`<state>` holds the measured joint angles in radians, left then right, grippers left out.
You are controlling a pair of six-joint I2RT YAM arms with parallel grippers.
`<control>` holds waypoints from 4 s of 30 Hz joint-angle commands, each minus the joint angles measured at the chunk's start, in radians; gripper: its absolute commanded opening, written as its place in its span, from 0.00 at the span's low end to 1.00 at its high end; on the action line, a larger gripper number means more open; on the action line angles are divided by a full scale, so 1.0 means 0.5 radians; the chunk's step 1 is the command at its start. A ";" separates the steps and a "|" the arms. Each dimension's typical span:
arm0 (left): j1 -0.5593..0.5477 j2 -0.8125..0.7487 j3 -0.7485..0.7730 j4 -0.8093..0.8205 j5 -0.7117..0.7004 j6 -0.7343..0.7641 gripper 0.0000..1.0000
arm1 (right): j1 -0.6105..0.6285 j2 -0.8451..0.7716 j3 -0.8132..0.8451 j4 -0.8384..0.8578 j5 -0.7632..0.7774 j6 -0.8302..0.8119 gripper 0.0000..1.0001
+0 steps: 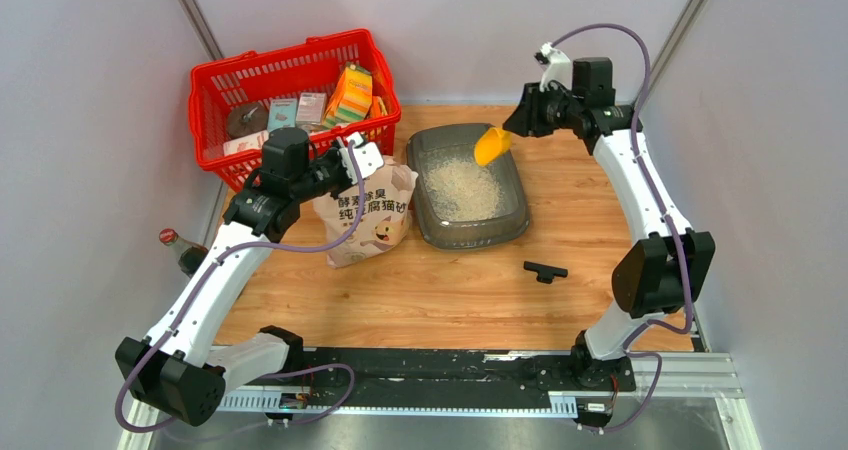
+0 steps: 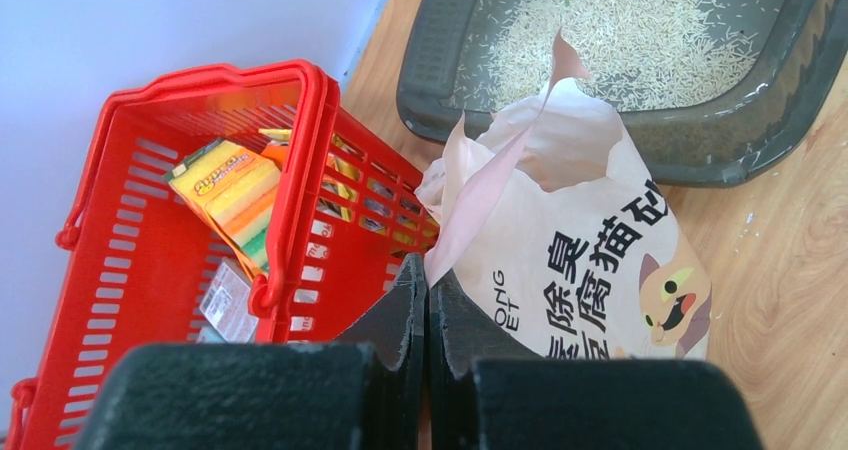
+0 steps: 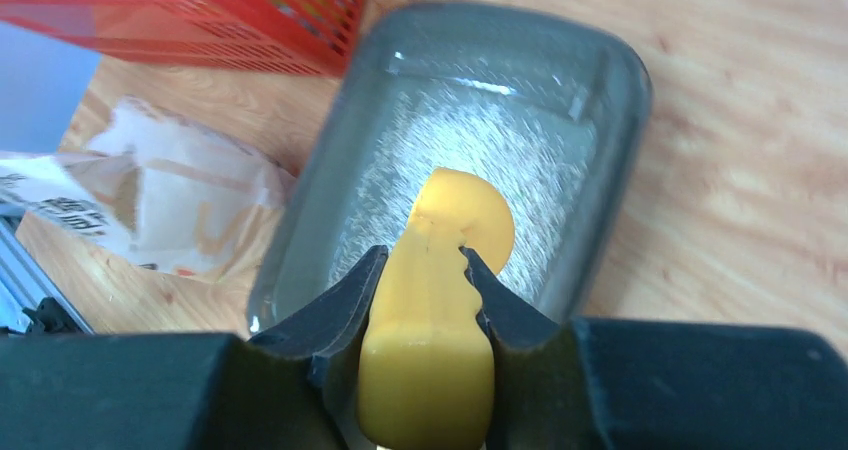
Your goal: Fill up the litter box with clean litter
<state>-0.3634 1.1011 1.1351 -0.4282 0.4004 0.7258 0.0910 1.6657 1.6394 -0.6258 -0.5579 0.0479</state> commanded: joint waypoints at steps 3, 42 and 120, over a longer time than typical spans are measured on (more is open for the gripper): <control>-0.007 -0.021 0.043 0.188 0.129 -0.019 0.00 | 0.143 0.000 0.390 0.040 -0.135 -0.004 0.00; -0.010 -0.242 -0.061 0.258 0.187 -0.193 0.00 | 1.208 0.466 0.596 -0.178 0.922 -0.016 0.00; -0.019 -0.184 0.022 0.007 0.074 0.018 0.00 | 0.186 0.442 -0.051 1.024 -1.197 1.693 0.00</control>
<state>-0.3717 1.0119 1.0935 -0.4610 0.4225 0.7170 0.1879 1.9347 1.6279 -0.1612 -1.1297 0.8703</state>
